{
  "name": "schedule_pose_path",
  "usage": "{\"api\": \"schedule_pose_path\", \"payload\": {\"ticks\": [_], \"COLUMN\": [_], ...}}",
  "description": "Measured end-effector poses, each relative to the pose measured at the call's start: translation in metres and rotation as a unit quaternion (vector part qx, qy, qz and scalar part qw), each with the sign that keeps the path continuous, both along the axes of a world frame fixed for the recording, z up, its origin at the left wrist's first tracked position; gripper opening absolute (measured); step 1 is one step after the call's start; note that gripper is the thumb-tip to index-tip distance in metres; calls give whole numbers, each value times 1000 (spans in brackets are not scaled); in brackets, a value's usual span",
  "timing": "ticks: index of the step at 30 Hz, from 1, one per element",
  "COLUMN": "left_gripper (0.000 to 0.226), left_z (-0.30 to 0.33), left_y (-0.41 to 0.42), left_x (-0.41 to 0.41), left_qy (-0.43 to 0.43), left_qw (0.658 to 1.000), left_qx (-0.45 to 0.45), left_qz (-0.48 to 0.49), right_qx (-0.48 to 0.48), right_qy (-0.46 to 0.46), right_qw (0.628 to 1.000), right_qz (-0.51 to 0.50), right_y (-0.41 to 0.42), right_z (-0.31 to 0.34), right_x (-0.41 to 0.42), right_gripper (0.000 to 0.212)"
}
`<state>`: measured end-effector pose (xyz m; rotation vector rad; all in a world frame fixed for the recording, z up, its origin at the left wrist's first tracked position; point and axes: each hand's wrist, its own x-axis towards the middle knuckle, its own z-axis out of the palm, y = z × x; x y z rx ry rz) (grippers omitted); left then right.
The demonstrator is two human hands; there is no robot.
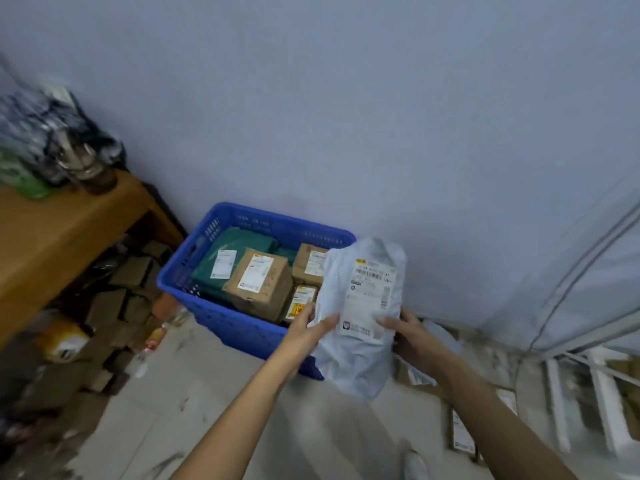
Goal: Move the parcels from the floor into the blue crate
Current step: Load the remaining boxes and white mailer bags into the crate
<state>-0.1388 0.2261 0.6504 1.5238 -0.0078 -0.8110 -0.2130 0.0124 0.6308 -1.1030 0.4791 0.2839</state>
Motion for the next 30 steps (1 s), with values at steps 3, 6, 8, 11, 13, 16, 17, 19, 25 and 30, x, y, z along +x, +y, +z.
{"api": "schedule_pose_path", "payload": {"ticks": [3,6,8,11,13,16,17,19,25,30], "left_gripper": [66,48,40,30,28,26,23,21,23,27], "left_z": [-4,-11,-15,-13,-13,-13,-11,-10,-13,-42], "left_y": [38,55,61,68,73,80,81,81,75,68], "left_x": [-3,6,24,63,96,158,182,232,366,455], "left_qy": [-4,-1,-15,-39,-48,-65,-72,-66,-56,-62], "left_qw": [999,999,997,996,996,994,994,994,994,992], "left_qx": [33,37,51,61,56,61,64,68,88,111], "left_qz": [10,35,49,51,58,57,55,60,32,7], "right_qx": [5,11,5,16,13,-28,-42,-66,-105,-165], "right_qy": [16,17,9,9,9,14,16,17,7,2], "right_qw": [1000,999,999,999,1000,1000,999,997,993,983], "right_qz": [-7,-39,-43,-41,-21,2,-7,-33,-53,-82], "right_y": [41,68,79,86,87,87,87,88,83,81], "right_z": [3,1,-1,-7,-12,-17,-19,-20,-22,-38], "right_x": [12,34,54,92,126,191,214,260,383,452], "right_gripper": [84,77,68,61,73,76,75,68,96,93]}}
